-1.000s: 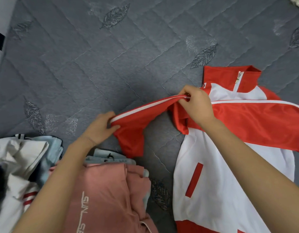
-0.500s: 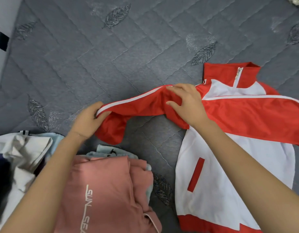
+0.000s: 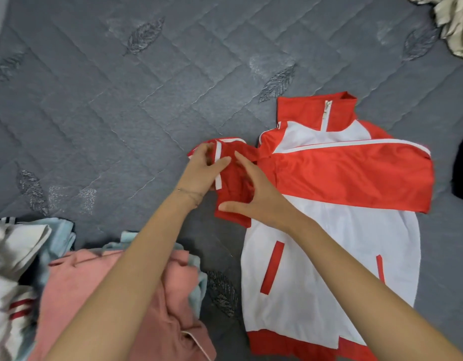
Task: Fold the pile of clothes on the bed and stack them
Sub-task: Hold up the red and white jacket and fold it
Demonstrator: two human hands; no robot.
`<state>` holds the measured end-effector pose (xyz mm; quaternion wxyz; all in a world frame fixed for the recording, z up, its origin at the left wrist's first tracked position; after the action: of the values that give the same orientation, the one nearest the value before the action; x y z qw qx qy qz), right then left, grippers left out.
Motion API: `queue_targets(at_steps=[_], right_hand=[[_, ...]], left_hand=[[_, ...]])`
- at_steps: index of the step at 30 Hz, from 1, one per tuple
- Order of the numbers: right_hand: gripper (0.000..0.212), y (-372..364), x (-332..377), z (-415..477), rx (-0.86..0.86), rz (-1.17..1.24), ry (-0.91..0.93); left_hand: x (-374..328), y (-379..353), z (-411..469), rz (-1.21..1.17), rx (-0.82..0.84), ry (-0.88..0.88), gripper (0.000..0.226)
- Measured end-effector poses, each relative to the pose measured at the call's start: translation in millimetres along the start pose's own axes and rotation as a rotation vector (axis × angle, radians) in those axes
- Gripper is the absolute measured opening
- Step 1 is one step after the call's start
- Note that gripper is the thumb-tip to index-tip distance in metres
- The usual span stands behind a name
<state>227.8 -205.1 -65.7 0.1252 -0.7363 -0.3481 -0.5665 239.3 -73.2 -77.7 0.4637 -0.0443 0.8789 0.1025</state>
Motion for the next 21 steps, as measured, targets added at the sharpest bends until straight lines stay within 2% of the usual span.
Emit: queue_targets(at_steps=[3,6,8,11,14,17,20,21], right_hand=[[0.114,23,-10,-16,0.034,0.127,-0.087],[0.113,61,-24,-30,-0.032,0.127,-0.151],[0.101,94,-36,-38,-0.138,0.112,-0.161],[0.068,151,-56,-53,-0.36,0.143,-0.187],[0.045,205,-91,-70,-0.508,0.351,-0.365],[0.029,255,-126,-86,-0.529,0.54,-0.568],[0.001,287,-146,-99,-0.551,0.724,-0.645],[0.01,295,-155,-105,-0.579,0.758,-0.664]], left_hand=[[-9,-51,-4,-0.022,0.077,0.04,0.037],[-20,-96,-7,-0.079,0.179,0.032,0.034],[-27,-125,-8,-0.13,0.244,0.039,0.038],[-34,-160,-6,-0.104,0.293,0.032,0.037],[-39,-173,6,0.295,0.151,-0.272,0.036],[-33,-176,20,0.679,-0.005,-0.511,0.035],[-10,-176,34,0.926,-0.054,-0.476,0.043],[-3,-176,35,0.996,-0.076,-0.444,0.042]])
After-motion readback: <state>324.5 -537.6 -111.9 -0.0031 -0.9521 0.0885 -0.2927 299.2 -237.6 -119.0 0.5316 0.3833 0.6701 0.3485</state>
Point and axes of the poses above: each hand's wrist, its own z-axis towards the middle knuckle, its own y-axis out of the back of the hand, x = y × z, the point moved 7 cm from there along z, towards the middle knuckle, and after that the axes turned 2 degrees about z, right-handed, at the moved point
